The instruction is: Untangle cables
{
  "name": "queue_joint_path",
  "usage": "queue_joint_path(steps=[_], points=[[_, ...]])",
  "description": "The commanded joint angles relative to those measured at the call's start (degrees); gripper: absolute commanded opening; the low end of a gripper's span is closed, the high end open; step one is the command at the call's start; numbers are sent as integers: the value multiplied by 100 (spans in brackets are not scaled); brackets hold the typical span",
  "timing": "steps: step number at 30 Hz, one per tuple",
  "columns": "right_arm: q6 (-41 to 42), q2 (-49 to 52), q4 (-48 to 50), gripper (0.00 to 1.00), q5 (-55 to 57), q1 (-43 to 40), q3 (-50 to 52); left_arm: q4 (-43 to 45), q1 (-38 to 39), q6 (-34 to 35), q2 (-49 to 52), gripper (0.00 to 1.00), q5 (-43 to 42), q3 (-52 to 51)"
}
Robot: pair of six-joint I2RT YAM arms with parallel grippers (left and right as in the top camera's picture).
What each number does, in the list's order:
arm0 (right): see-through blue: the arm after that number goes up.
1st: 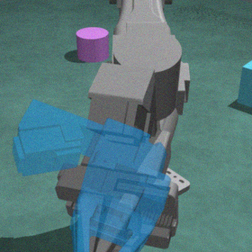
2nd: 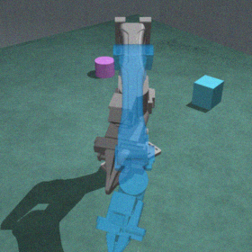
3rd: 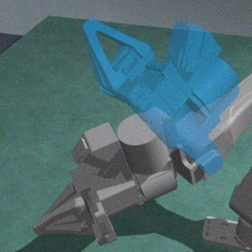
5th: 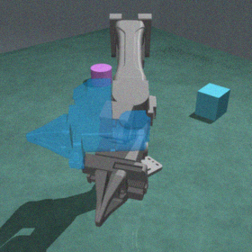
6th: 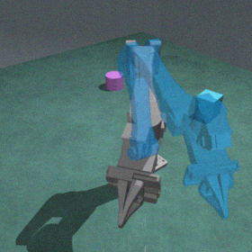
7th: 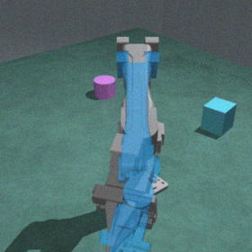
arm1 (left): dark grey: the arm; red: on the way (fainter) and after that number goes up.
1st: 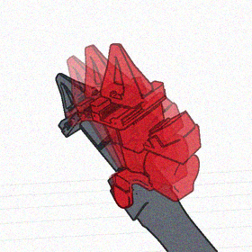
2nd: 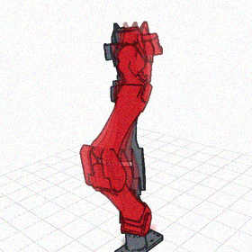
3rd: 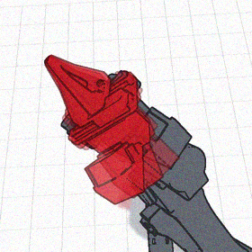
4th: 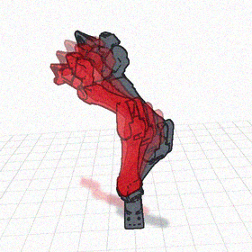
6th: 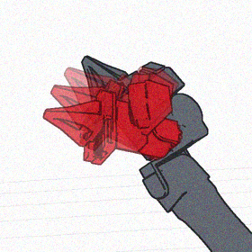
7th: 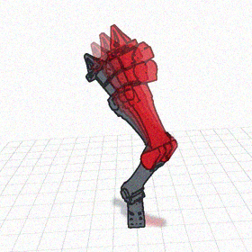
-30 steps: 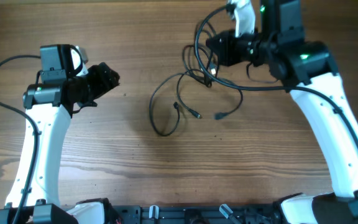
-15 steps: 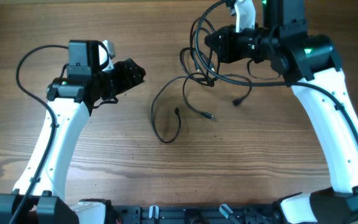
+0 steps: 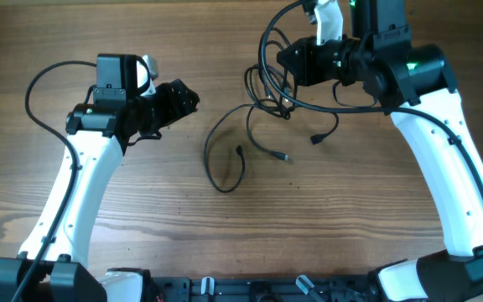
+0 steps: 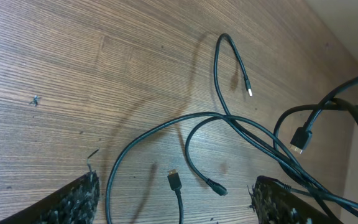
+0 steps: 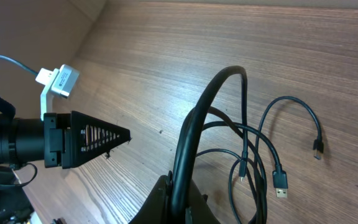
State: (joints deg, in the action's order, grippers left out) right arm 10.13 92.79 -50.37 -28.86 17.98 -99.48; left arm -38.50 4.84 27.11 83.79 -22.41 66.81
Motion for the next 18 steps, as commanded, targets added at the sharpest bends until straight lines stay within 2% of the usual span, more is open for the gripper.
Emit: queue_joint_path(steps=[1,18], points=[[-96,26,13,6,55,13,-31,22,20,39,50,81,-50,-4],[-98,44,-98,7,101,13,-31,22,22,57,55,82,-52,-4]])
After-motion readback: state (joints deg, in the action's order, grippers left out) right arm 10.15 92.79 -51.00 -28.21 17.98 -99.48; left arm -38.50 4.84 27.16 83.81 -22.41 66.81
